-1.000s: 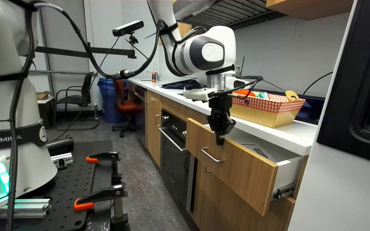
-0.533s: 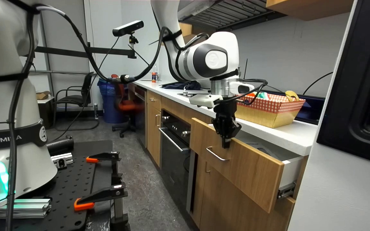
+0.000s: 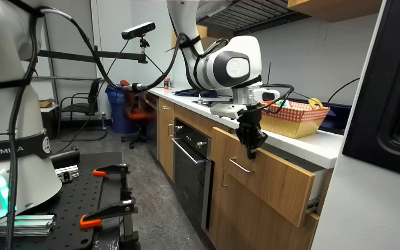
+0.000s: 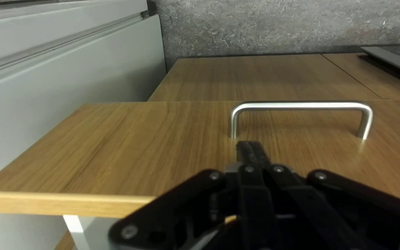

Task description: Remove a piece of watermelon plush toy from the open drawer, put the watermelon in the carton box and then close the drawer

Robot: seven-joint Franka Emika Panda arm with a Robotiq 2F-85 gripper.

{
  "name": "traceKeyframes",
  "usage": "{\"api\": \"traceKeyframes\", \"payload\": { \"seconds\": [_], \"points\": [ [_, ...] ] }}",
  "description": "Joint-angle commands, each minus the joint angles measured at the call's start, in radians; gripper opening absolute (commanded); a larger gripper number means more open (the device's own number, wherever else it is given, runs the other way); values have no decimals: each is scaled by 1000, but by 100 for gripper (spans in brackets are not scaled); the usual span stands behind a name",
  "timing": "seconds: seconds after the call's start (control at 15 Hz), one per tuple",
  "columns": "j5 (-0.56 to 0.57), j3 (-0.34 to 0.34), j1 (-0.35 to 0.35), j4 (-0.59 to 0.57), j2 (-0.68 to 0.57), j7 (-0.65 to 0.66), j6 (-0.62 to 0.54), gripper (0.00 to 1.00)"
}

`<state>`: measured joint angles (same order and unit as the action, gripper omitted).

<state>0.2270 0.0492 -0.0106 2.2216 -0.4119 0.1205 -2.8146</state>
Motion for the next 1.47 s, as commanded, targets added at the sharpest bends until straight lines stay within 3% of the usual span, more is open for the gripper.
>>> {"api": "traceKeyframes", "payload": {
  "seconds": [0.0,0.8,1.4],
  "points": [
    [-19,19,-13,-29,-22,-24,-45,0],
    [-30,14,-14,-93,-76,-30,-101,0],
    [-12,58,-55,-123,-103,-15,-157,0]
  ]
}}
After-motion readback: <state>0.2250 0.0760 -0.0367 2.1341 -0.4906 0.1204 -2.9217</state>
